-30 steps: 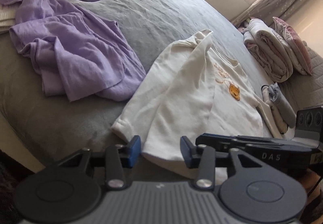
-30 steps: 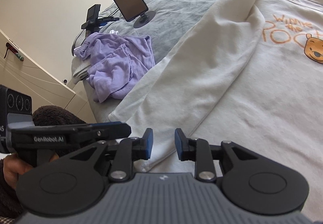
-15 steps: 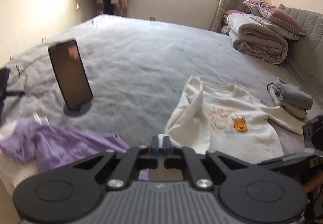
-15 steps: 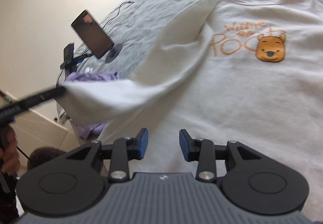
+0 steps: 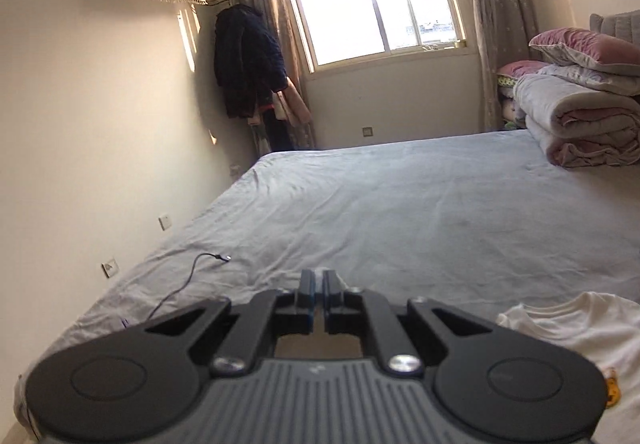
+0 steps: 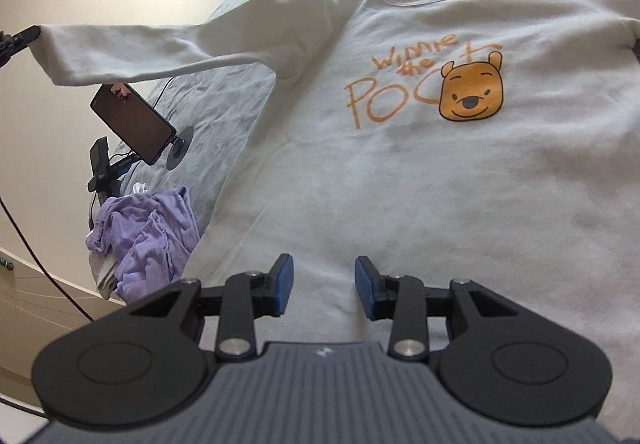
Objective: Fold clothes
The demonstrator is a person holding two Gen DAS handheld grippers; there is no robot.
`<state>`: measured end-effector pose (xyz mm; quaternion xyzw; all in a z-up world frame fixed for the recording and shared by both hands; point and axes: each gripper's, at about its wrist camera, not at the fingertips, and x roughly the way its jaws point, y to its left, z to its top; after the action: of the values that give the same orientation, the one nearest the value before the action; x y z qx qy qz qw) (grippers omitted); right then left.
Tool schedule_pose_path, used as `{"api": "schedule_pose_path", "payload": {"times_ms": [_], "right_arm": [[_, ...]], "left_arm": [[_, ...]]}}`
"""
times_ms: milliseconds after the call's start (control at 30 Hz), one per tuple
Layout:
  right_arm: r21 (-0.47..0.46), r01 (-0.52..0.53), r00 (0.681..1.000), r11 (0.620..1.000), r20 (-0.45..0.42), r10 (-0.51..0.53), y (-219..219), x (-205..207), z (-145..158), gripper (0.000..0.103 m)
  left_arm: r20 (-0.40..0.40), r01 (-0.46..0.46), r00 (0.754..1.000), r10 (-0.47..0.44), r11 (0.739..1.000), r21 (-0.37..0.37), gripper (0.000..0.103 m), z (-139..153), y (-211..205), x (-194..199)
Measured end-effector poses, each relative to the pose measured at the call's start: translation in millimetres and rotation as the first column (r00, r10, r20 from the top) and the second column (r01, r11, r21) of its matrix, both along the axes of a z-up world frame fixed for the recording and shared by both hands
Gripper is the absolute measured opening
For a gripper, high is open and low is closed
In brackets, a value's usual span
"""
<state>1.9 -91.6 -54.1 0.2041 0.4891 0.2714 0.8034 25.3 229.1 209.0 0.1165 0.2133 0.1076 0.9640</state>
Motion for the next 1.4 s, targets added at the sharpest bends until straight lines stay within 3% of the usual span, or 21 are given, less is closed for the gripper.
{"api": "schedule_pose_path", "payload": {"times_ms": [100, 300, 533, 700, 900, 1033, 1400], "right_arm": [[-0.009, 0.008, 1.0, 1.0, 0.008, -0.008, -2.3, 0.4, 0.3, 0.039], [-0.008, 0.007, 1.0, 1.0, 0.009, -0.007, -3.0, 2.9, -1.6, 0.039], [0.02, 0.014, 1.0, 1.0, -0.014, -0.014, -4.2, 8.8, -6.4, 0.039], [0.024, 0.004, 1.0, 1.0, -0.013, -0.004, -2.7, 6.7, -4.5, 0.039], [0.021, -0.007, 1.0, 1.0, -0.007, 0.007, -0.4, 4.4, -2.7, 0.039], [0.018, 0.0, 1.0, 1.0, -0.007, 0.0, -0.3, 4.5, -2.4, 0.039], [-0.013, 0.047, 0.999, 0.999, 0.016, -0.047, -8.8, 5.3, 1.8, 0.048]], "left_arm": [[-0.02, -0.054, 0.998, 0.055, 0.998, 0.039, 0.004, -0.6, 16.9, 39.7], [-0.087, -0.178, 0.98, 0.178, 0.984, 0.006, 0.004, -18.0, 62.4, 107.0], [-0.188, -0.282, 0.943, 0.274, 0.959, -0.018, 0.004, -50.6, 96.4, 141.3], [-0.246, -0.327, 0.915, 0.32, 0.945, 0.014, 0.009, -68.1, 102.0, 153.3], [-0.231, -0.324, 0.918, 0.322, 0.945, 0.029, 0.014, -70.0, 93.4, 157.0], [-0.232, -0.298, 0.929, 0.29, 0.955, 0.0, 0.021, -67.9, 83.9, 156.4], [-0.281, -0.149, 0.953, 0.114, 0.983, -0.108, 0.036, -84.7, 22.3, 143.3]]}}
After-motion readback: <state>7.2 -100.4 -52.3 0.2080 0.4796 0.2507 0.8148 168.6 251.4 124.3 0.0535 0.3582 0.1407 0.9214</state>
